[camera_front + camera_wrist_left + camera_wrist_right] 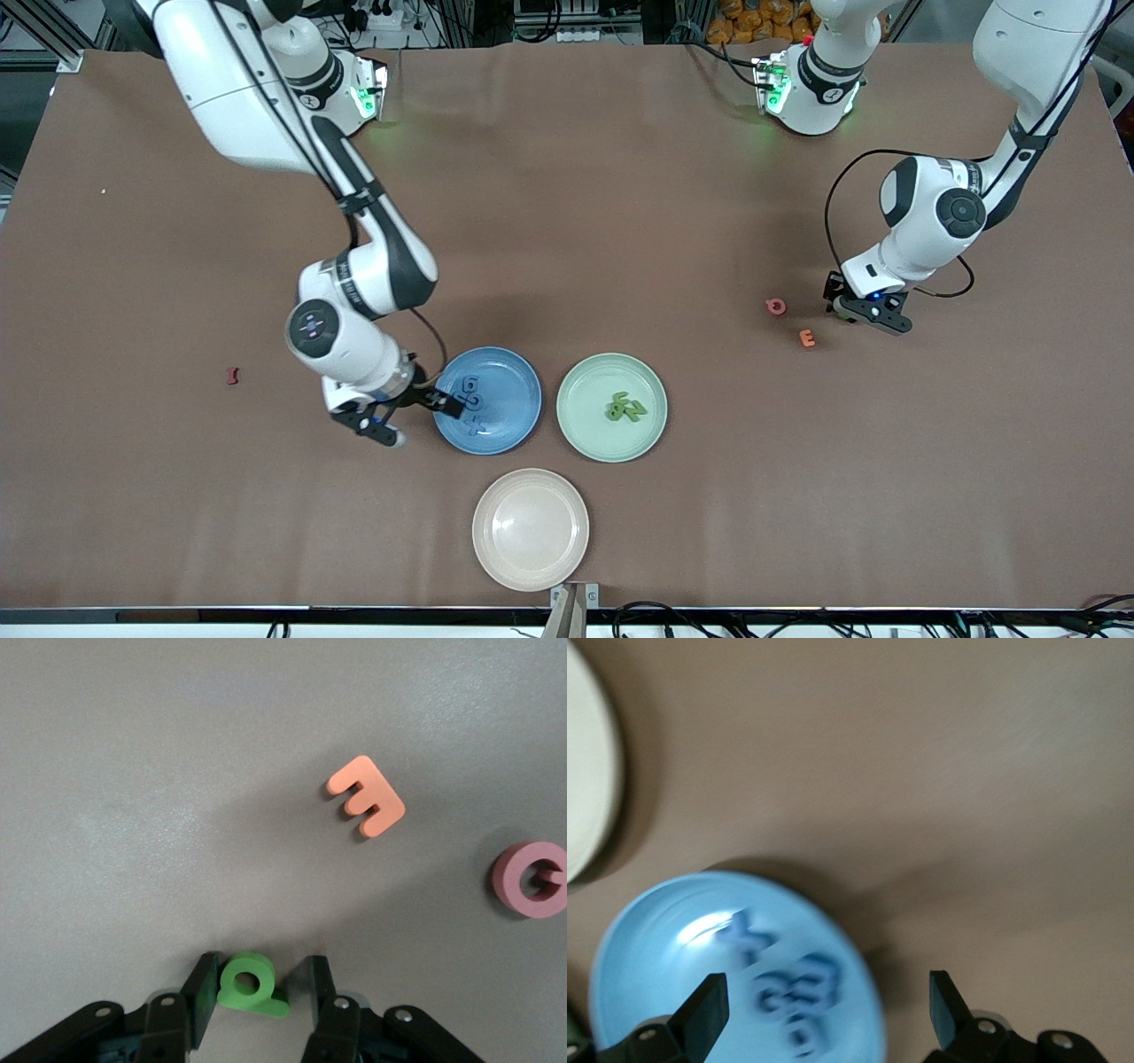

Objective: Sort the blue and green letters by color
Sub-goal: 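Drop the 6 on the blue plate while the left gripper grasps the P, then carry the P to the green plate while the right gripper withdraws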

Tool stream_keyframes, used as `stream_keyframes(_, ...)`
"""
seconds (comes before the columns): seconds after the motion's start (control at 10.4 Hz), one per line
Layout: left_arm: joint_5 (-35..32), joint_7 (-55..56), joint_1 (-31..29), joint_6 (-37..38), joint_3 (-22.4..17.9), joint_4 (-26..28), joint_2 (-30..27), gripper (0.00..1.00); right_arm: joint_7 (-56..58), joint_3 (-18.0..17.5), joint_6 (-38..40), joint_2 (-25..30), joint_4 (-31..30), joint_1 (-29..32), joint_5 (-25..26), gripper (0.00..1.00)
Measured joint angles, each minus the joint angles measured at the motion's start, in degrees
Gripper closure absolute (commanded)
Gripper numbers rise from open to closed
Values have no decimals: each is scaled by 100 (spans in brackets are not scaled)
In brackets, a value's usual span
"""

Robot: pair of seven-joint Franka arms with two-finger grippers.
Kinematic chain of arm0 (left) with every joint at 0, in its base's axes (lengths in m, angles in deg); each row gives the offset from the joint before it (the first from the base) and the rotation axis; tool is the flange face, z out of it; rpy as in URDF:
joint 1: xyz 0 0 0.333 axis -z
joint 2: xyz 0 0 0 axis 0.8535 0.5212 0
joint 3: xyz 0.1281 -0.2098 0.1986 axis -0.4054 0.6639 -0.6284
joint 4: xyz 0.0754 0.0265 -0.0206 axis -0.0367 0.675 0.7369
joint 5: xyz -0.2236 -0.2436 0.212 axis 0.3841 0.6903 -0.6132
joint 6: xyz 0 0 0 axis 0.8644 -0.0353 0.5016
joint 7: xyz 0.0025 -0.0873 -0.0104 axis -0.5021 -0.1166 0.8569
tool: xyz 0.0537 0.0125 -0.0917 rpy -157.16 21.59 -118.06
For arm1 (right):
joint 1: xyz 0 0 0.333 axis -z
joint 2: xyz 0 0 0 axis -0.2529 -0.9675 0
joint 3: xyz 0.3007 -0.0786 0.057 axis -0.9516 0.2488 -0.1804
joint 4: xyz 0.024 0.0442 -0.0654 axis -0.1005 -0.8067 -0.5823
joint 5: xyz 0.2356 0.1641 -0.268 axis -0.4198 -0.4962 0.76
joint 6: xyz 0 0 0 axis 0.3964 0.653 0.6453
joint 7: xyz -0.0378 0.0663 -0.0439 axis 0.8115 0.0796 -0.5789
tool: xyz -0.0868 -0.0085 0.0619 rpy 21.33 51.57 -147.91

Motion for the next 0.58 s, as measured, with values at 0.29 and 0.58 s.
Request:
stream_keyframes(0.29,0,-6,-20,1,-9,-12,-15,77,1523,314,546,150,45,587,71,0)
stream_keyframes(0.58,0,-6,-20,1,-9,-12,-15,100,2339,581,716,443,-50,938,265,0)
